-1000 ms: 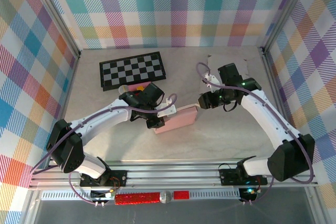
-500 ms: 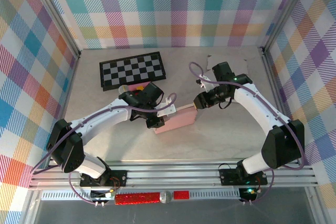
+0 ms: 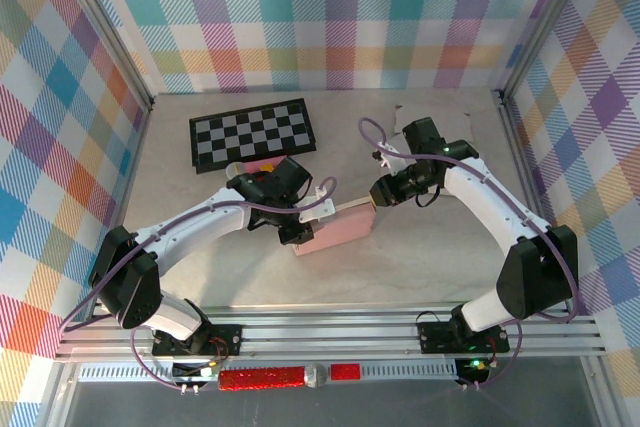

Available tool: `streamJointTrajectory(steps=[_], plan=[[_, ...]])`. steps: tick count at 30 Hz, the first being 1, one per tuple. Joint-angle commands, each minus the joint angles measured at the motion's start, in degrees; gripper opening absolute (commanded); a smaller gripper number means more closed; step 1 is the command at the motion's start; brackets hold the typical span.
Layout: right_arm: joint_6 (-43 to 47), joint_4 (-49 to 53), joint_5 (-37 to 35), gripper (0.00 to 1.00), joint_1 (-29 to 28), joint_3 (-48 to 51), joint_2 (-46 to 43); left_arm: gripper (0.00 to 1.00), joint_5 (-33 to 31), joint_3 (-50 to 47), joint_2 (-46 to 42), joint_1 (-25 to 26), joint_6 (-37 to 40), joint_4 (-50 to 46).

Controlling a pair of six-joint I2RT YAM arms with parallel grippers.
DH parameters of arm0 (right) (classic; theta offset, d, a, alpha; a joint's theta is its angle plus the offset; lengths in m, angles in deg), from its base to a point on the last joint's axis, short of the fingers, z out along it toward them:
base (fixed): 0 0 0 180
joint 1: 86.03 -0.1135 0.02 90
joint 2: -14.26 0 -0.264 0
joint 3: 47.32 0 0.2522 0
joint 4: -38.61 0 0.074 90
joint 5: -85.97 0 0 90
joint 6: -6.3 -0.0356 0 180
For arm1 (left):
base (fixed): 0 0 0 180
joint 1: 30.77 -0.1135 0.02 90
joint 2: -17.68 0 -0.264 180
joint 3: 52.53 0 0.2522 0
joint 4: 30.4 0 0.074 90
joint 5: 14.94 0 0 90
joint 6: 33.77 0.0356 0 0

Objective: Fold the paper box

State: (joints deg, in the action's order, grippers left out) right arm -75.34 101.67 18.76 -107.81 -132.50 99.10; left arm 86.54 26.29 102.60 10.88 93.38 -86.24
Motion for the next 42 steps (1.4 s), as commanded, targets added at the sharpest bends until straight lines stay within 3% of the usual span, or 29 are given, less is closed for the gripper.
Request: streamJointTrajectory(steps=[1,19,25,29,42], plan=[[0.33,1.36,-1.72,0.24,-1.03,-1.74,0.11,0.27,1.65,0.31,0.42,-0.88,0.85,-1.24],[-0.96,1.68,-9.98,0.14,-4.18,-2.91,0.52,0.27,1.7,1.03,0.86,-0.88,0.65,-1.51],[-2.3,1.15,-13.38,0.06,-5.71,-2.87,0.11,0.27,1.5,1.12,0.9,-0.87,0.32,-1.31],[-8.19,0.02,-16.16,0.0,-6.84,-1.88,-1.02,0.27,1.52,1.46,1.27,-1.06,-0.48,-1.07],[-18.76,-7.76,-21.01,0.0,-9.77,8.07,-9.68,0.27,0.99,2.51,2.94,-2.62,-2.65,-0.35]])
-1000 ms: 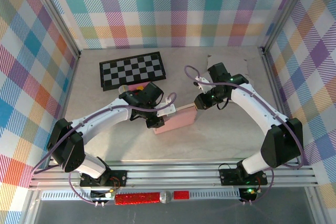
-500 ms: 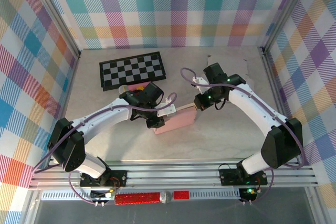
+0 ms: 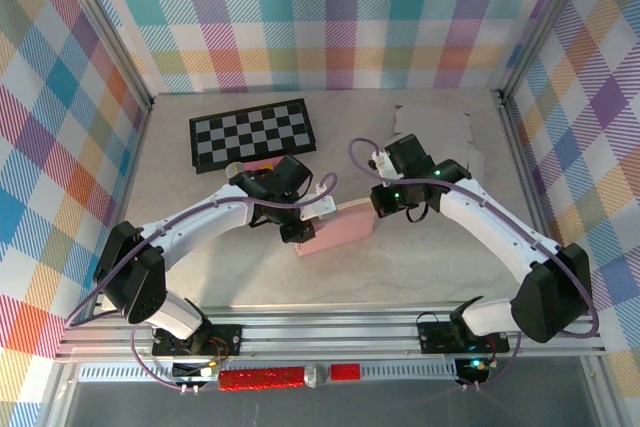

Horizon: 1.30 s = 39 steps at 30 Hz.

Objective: Fold the paper box

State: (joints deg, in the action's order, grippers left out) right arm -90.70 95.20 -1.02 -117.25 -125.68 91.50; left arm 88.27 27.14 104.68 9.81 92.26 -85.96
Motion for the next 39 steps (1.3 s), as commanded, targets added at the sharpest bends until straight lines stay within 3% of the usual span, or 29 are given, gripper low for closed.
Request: streamJointTrajectory(steps=[1,12,21,34,37,39], plan=[[-3.61,-1.63,-1.25,0.0,-0.42,1.67,-2.39,0.27,-0.67,1.68,0.95,-1.55,-1.54,-0.57],[-5.72,-6.78,-4.18,0.0,-1.98,8.62,-6.0,0.28,-1.77,2.47,2.12,-1.73,-2.57,0.25],[-7.55,-10.4,-8.75,0.0,-3.45,13.02,-9.12,0.48,-3.99,0.0,-0.17,-1.8,-8.89,4.89],[-9.91,-12.24,-11.24,0.0,-5.56,14.64,-8.95,0.54,-2.57,-3.78,-3.86,-2.26,-14.97,7.03],[-10.13,-12.24,-12.03,0.0,-6.09,14.45,-9.2,0.67,-4.25,-4.33,-5.13,-2.26,-17.14,8.16],[-10.38,-12.16,-12.31,0.0,-6.46,14.24,-9.29,0.67,-5.2,-4.52,-5.99,-2.26,-18.56,8.78]])
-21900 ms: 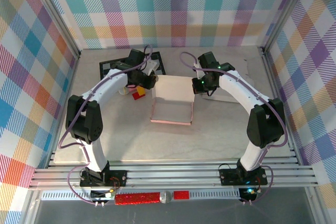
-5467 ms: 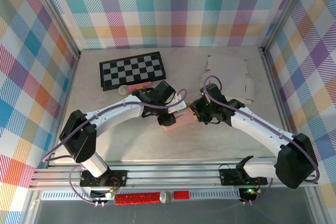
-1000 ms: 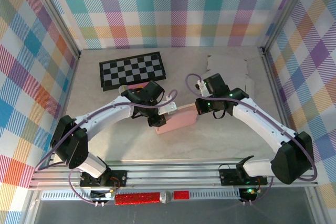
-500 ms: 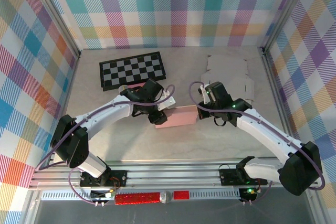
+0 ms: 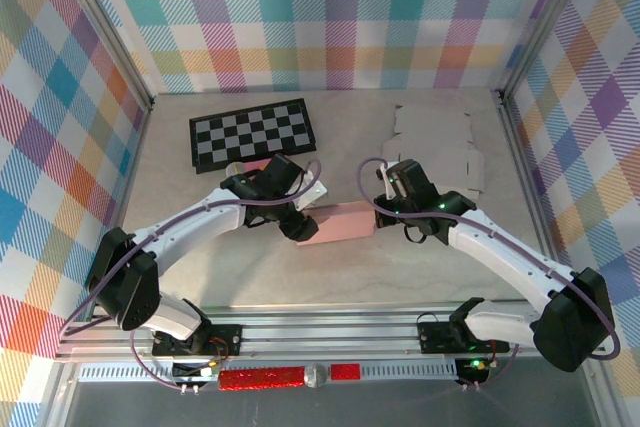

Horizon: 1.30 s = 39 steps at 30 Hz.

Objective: Fold the paper box

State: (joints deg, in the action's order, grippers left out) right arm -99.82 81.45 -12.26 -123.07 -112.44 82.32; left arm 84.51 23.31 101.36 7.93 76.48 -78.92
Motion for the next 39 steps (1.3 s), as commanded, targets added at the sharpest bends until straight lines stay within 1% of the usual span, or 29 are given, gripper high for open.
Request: streamJointTrajectory(steps=[1,8,9,10,12,14,16,18,19,20,21,23,25,30,35,39], plan=[[-1.39,1.67,-1.38,0.0,-0.84,0.9,-0.11,0.68,-1.61,-0.82,-3.19,-0.38,-3.6,2.33],[-2.91,2.54,-2.52,0.0,-1.89,-0.32,0.15,0.68,-0.07,-2.05,-7.67,-0.38,-8.72,5.64],[-3.08,2.73,-2.73,0.0,-1.99,-0.63,0.24,0.74,0.36,-2.6,-8.69,-0.33,-8.69,6.04],[-3.28,2.99,-2.91,0.0,-2.07,-0.78,0.32,0.76,0.43,-3.48,-10.01,-0.29,-8.49,6.54],[-3.36,3.34,-3.24,0.0,-2.25,-1.08,0.33,0.76,-0.14,-4.83,-12.47,-0.22,-8.32,7.4],[-3.44,3.74,-3.28,0.0,-2.2,-1.41,0.46,0.73,-1.12,-4.9,-14.5,-0.28,-8.46,6.78],[-3.55,3.95,-3.28,0.0,-2.23,-1.55,0.41,0.68,-2.45,-3.6,-15.46,-0.29,-9.89,4.6],[-3.57,4.1,-3.21,0.0,-2.25,-1.8,0.63,0.57,-4.89,-1.62,-15.46,-0.44,-13.4,0.9],[-3.65,4.23,-3.11,0.0,-2.25,-1.96,0.76,0.49,-5.65,-0.31,-15.04,-0.74,-15.66,-1.73],[-3.64,4.28,-3.03,0.0,-2.29,-2.07,0.92,0.45,-5.6,0.99,-14.26,-1.1,-17.43,-4.57],[-3.63,4.38,-3.0,0.0,-2.25,-2.17,1.03,0.42,-4.39,2.06,-13.47,-1.46,-18.68,-7.02],[-3.7,4.45,-2.98,0.0,-2.28,-2.33,1.16,0.36,0.11,4.15,-11.51,-1.96,-20.18,-11.77],[-3.66,4.58,-2.93,0.0,-2.31,-2.62,1.38,0.36,2.79,5.21,-10.11,-1.96,-20.53,-15.12],[-3.42,5.02,-2.76,0.0,-2.34,-3.16,1.91,0.39,2.68,6.37,-9.1,-1.96,-19.63,-19.29],[-3.46,5.2,-2.62,0.0,-2.31,-3.4,2.17,0.4,-0.52,7.14,-7.07,-2.04,-18.42,-21.66],[-3.37,5.37,-2.58,0.0,-2.32,-3.22,1.95,0.39,-2.22,8.95,-5.59,-2.05,-18.25,-20.86]])
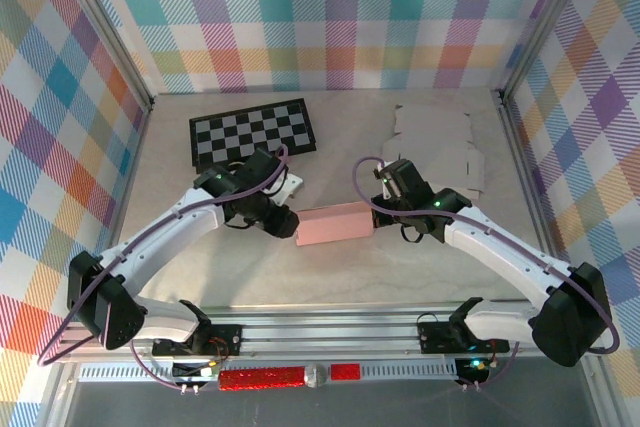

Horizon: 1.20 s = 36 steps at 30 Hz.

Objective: Fold the paper box

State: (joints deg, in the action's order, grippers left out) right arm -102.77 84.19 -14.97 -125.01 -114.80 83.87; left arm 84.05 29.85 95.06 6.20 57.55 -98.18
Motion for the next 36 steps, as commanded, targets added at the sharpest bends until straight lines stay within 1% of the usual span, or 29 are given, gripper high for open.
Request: streamJointTrajectory(steps=[1,6,11,23,26,30,36], plan=[[-0.43,2.73,0.13,0.0,-0.39,-0.78,0.36,0.39,-2.22,2.86,0.82,-0.32,0.62,-1.31],[-0.53,2.83,0.29,0.0,-0.34,-0.63,0.19,0.43,-3.45,4.05,1.78,-0.32,2.24,-0.81],[-0.58,2.92,0.3,0.0,-0.33,-0.52,0.18,0.41,-2.87,4.87,4.08,-0.3,3.0,-0.89],[-0.52,2.82,0.56,0.0,-0.37,-0.54,0.09,0.27,-2.97,4.68,4.88,-0.32,2.63,0.66],[-0.53,2.77,0.57,0.0,-0.39,-0.56,0.26,0.26,-3.03,4.51,5.01,-0.32,2.46,1.1],[-0.5,2.64,0.48,0.0,-0.35,-0.52,0.36,0.2,-2.76,4.76,5.5,-0.3,2.55,1.08],[-0.57,2.66,0.39,0.0,-0.39,-0.69,0.45,0.15,-2.5,4.71,5.67,-0.3,2.44,1.29]])
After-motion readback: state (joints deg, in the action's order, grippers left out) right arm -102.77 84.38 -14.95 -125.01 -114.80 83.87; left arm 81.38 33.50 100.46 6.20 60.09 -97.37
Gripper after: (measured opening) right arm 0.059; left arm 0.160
